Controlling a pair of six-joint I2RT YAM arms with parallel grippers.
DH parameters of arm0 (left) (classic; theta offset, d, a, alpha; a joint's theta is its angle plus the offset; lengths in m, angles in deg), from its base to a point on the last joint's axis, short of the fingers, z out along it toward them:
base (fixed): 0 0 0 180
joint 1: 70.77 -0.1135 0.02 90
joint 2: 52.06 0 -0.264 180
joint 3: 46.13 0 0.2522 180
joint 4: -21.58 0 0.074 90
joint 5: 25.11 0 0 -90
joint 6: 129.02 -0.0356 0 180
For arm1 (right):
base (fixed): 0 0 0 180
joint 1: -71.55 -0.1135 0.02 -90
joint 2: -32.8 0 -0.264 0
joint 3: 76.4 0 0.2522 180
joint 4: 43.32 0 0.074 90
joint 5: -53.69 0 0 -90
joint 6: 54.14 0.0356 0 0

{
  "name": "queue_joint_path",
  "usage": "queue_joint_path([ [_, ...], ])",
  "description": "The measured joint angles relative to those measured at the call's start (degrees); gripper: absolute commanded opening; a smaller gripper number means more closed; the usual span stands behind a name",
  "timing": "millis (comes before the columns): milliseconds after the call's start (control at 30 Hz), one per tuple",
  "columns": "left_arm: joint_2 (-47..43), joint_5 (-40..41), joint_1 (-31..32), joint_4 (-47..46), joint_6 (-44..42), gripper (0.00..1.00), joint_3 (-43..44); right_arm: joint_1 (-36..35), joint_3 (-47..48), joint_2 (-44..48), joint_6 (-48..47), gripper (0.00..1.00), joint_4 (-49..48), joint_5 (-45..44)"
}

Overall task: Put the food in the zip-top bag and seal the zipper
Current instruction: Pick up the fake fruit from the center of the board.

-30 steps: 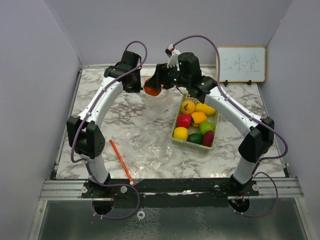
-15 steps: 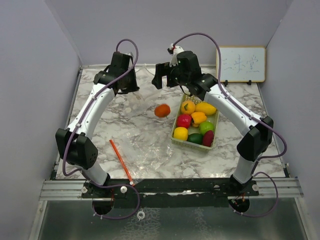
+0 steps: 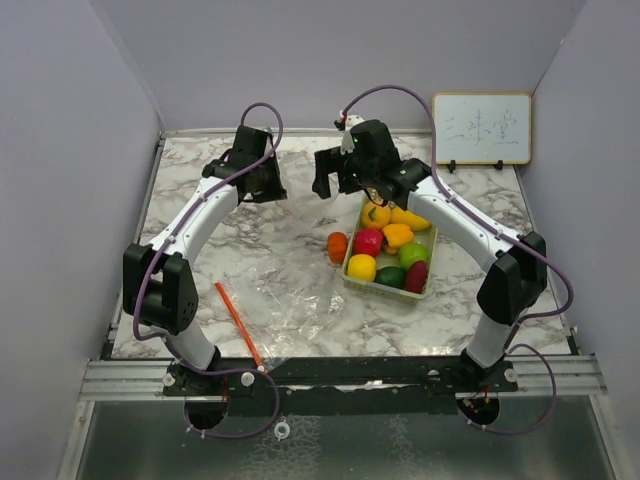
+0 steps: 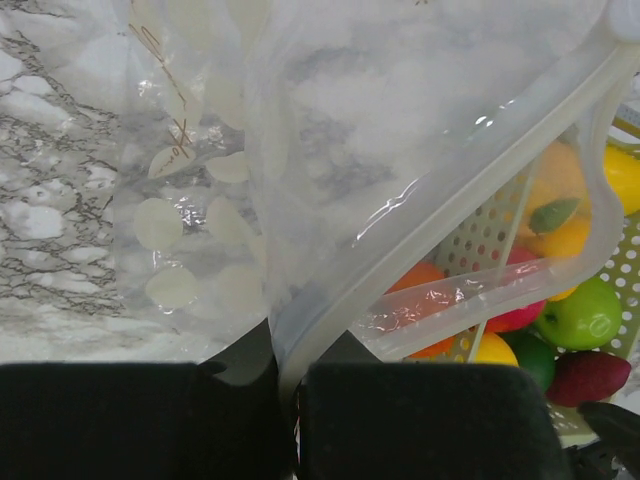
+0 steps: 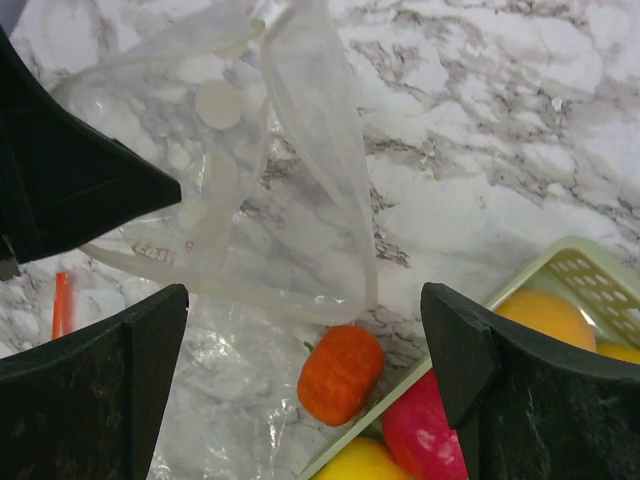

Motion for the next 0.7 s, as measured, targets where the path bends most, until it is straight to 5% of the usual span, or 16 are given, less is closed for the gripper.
queue_joint_path([
  [700, 5.60, -4.44, 0.00, -5.22, 0.57, 0.00, -0.35, -4.96, -6.67, 2.82, -5.27, 1.00, 3.61, -0.72],
])
